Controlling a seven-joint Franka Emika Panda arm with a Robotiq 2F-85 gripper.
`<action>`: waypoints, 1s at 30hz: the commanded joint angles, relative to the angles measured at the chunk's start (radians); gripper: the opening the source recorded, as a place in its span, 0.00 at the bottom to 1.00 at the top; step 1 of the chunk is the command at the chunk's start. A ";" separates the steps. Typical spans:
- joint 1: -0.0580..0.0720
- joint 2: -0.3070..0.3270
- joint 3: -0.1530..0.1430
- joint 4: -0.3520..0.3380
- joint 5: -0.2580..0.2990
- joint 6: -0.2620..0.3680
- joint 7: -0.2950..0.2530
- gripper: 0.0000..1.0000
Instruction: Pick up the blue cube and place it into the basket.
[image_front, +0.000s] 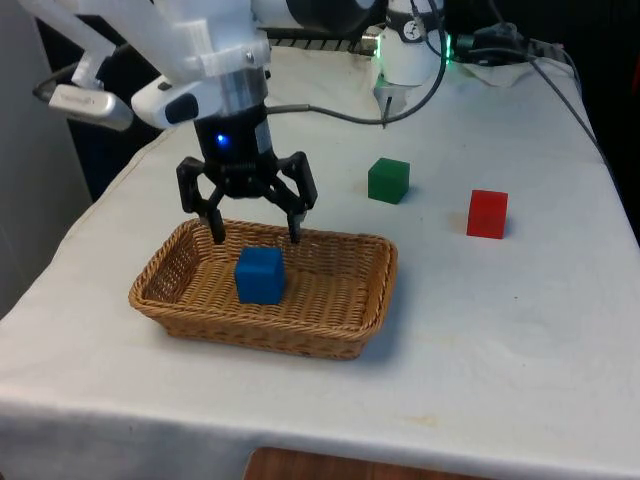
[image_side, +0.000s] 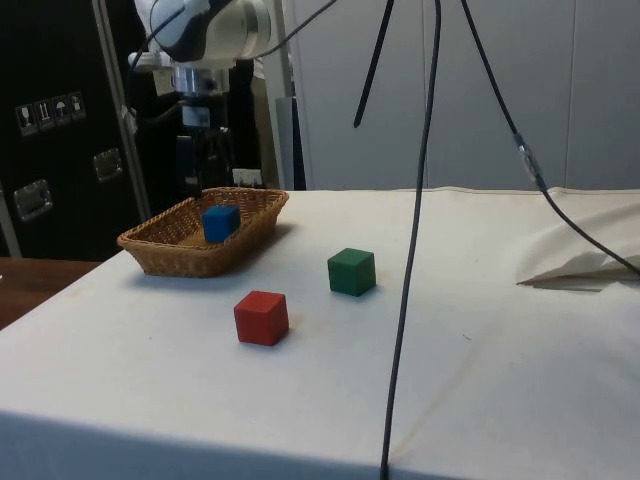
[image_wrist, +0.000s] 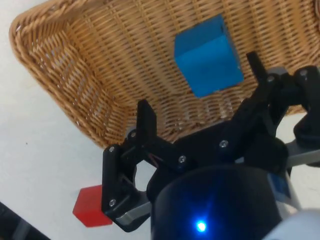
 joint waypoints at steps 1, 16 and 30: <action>0.005 -0.012 -0.007 -0.005 -0.010 -0.014 0.007 1.00; 0.011 -0.119 -0.018 -0.077 -0.041 -0.068 0.000 1.00; 0.025 -0.214 -0.012 -0.166 -0.070 -0.075 0.003 1.00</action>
